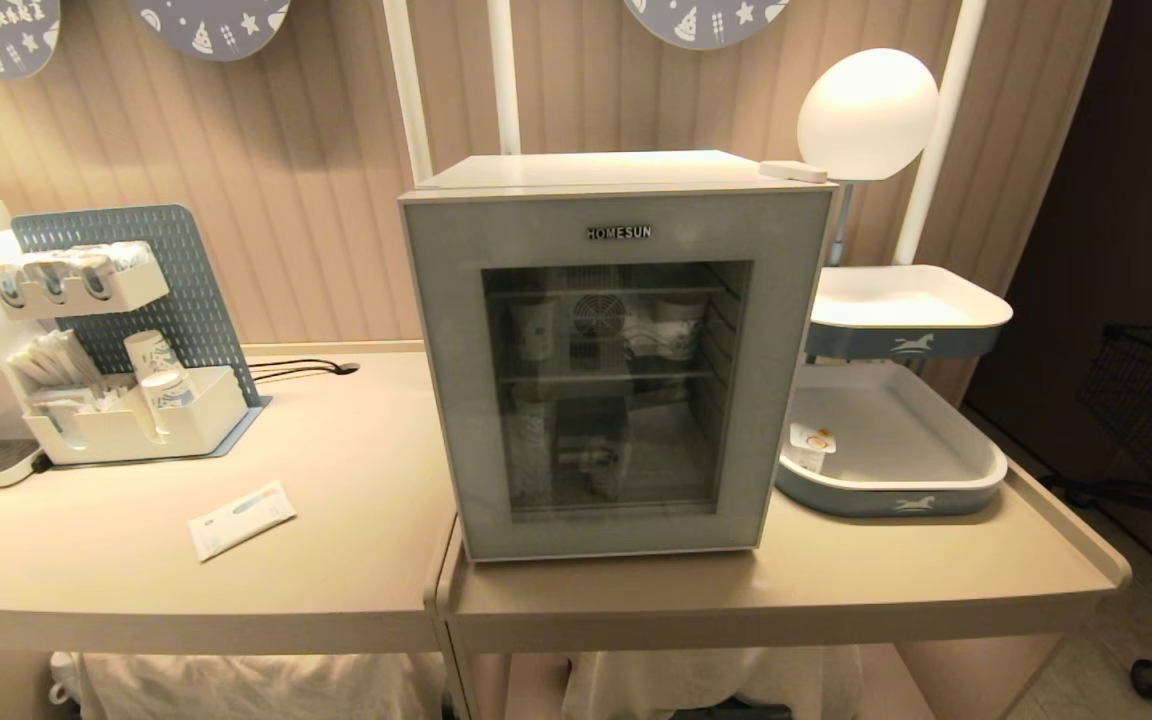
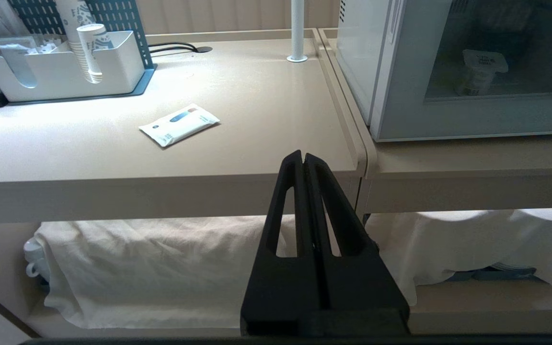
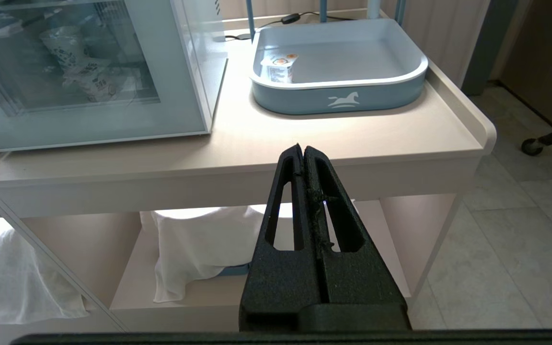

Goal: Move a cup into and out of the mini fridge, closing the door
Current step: Open the freezer door

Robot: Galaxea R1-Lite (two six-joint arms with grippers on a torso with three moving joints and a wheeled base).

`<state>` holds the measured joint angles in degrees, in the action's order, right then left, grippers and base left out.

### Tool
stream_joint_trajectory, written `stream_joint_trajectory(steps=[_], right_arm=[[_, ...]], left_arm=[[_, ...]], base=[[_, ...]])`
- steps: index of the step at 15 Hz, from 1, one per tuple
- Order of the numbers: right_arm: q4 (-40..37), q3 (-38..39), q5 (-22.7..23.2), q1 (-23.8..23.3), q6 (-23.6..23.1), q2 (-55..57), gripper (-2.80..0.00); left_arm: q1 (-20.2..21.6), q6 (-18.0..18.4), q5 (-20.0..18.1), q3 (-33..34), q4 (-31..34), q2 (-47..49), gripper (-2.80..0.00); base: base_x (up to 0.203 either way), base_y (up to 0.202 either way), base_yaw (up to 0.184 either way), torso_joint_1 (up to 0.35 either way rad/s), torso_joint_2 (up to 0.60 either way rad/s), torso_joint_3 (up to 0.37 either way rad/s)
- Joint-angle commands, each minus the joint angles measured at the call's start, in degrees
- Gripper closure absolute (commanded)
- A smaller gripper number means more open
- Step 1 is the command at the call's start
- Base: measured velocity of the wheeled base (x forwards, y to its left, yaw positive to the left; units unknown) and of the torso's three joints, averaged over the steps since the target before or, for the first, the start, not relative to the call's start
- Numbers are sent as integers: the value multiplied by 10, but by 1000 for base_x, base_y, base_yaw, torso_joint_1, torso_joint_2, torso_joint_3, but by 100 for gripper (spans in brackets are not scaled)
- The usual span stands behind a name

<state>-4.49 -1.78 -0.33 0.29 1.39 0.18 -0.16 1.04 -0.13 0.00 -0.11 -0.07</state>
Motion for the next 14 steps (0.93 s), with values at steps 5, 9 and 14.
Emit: stream_joint_trajectory(steps=[5, 9, 14], right_arm=[[0, 0, 0, 0, 0, 1, 0], [0, 0, 0, 0, 0, 1, 0], [-1, 0, 1, 0, 0, 1, 0]], left_arm=[[0, -1, 0, -1, 0, 0, 0], [1, 17, 4, -21, 6, 2, 0], [1, 1, 39, -379, 171, 124, 0]], base=[[0, 0, 0, 0, 0, 0], [0, 0, 0, 0, 0, 0], [0, 0, 0, 0, 0, 0]])
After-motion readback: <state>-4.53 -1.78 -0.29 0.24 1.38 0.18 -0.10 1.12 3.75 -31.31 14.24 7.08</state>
